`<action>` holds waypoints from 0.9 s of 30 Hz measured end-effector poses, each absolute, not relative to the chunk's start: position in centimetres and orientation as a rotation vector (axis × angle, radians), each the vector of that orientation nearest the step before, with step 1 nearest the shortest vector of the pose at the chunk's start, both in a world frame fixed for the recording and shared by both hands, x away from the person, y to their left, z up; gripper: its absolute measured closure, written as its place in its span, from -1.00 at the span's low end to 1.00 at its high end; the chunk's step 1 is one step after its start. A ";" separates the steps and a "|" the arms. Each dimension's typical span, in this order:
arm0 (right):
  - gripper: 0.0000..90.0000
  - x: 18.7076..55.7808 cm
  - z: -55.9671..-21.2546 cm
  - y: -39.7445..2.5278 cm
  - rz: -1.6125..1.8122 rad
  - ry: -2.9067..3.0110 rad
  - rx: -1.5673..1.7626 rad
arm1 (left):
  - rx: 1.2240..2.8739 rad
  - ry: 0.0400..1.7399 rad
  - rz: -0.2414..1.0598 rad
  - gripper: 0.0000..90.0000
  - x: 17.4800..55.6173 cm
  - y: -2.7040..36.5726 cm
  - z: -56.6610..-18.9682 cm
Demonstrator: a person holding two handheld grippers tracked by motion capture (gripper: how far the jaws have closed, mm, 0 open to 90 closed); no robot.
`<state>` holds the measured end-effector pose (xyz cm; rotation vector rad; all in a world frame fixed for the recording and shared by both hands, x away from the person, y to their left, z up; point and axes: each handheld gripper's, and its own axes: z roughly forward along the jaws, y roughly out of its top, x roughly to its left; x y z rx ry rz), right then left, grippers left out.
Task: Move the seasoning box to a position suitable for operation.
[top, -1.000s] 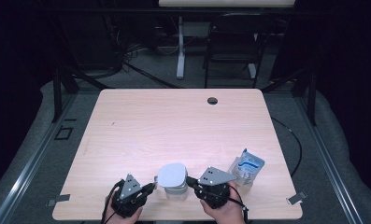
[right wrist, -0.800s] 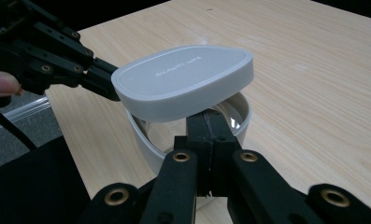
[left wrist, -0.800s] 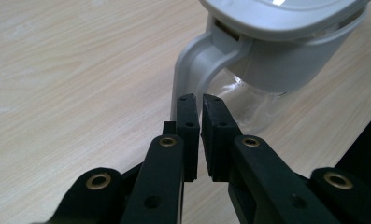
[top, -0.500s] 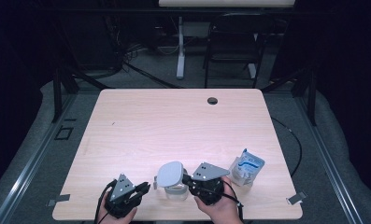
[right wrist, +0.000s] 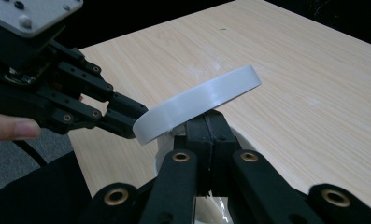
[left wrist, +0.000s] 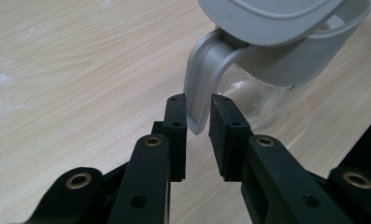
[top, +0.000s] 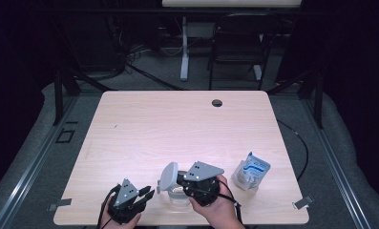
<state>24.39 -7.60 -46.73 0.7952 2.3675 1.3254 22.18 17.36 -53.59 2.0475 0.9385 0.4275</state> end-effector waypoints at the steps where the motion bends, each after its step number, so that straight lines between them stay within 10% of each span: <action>1: 1.00 24.4 -46.6 -7.4 1.332 2.367 0.793 | 2.050 0.936 0.425 0.71 22.2 17.4 -53.6; 27: 0.79 24.7 -45.9 -7.4 1.352 2.358 0.771 | 2.016 0.969 0.418 0.59 22.4 18.0 -53.9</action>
